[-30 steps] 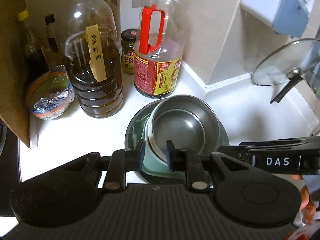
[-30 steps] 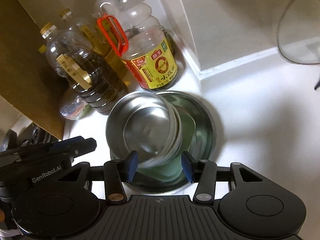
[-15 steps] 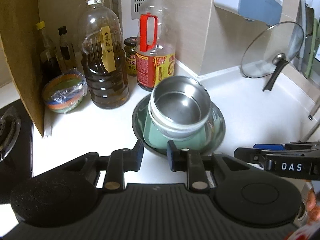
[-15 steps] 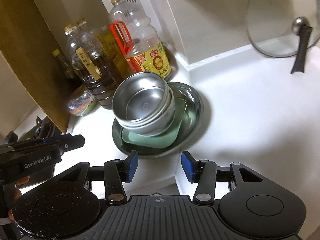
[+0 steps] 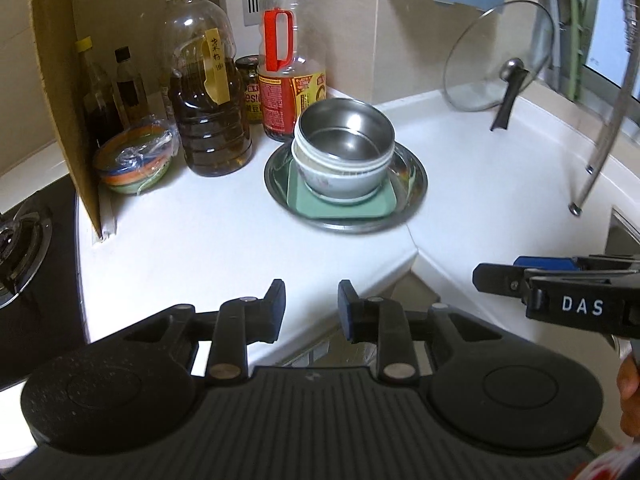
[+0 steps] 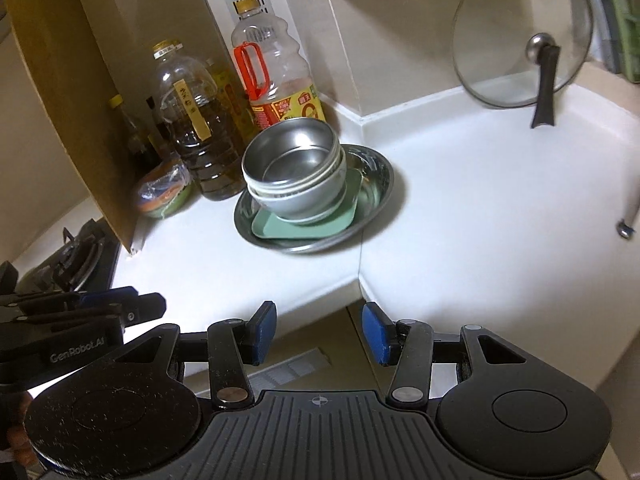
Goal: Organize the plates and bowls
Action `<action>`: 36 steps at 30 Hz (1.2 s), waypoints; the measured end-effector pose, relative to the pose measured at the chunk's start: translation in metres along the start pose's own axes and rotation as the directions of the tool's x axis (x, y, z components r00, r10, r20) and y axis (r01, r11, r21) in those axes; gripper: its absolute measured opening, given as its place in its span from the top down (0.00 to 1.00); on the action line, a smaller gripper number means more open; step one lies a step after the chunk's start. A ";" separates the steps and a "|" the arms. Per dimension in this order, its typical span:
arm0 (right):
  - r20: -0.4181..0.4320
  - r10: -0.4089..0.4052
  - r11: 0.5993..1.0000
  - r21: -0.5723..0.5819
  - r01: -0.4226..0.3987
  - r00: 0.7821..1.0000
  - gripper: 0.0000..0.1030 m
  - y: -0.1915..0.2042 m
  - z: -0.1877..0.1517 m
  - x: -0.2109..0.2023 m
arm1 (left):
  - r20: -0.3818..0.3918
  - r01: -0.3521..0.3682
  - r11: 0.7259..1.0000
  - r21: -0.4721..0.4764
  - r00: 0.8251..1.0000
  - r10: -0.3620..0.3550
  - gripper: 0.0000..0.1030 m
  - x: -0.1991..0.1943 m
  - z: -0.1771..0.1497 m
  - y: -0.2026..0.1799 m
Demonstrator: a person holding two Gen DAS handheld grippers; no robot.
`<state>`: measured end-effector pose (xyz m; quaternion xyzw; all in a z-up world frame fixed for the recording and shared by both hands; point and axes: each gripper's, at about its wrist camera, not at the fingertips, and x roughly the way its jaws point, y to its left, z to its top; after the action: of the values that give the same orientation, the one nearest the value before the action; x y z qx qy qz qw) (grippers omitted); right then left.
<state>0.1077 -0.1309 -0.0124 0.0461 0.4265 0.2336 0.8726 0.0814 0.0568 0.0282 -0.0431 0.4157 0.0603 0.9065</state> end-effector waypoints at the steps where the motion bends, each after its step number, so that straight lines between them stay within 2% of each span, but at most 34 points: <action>1: 0.007 -0.013 1.000 0.001 0.013 1.000 0.53 0.003 -0.005 -0.004 | 0.005 0.000 1.000 0.003 1.000 0.000 0.73 -0.004 -0.004 0.001; 4: 0.011 -0.041 0.999 0.014 0.041 0.999 0.53 0.011 -0.018 -0.013 | 0.037 0.013 1.000 0.017 0.999 -0.013 0.72 -0.019 -0.015 0.005; 8: 0.011 -0.033 0.998 0.050 0.032 0.999 0.53 0.017 -0.030 -0.027 | 0.040 0.053 0.998 0.021 0.998 -0.054 0.72 -0.039 -0.022 0.007; 13: 0.043 -0.053 0.999 0.011 0.053 0.998 0.53 0.028 -0.040 -0.047 | 0.023 0.052 0.998 0.035 0.998 -0.053 0.72 -0.055 -0.028 0.002; 23: -0.002 -0.030 0.999 0.017 0.030 1.000 0.53 0.023 -0.053 -0.066 | -0.030 0.046 0.999 -0.013 0.998 -0.046 0.72 -0.062 -0.044 -0.006; 36: -0.012 -0.024 1.000 -0.019 0.023 1.000 0.53 0.012 -0.060 -0.084 | -0.044 0.079 0.997 0.003 0.996 -0.079 0.72 -0.074 -0.054 -0.040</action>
<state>0.0128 -0.1647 0.0140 0.0315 0.4303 0.2276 0.8730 -0.0005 0.0052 0.0504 -0.0587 0.4337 0.0226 0.8988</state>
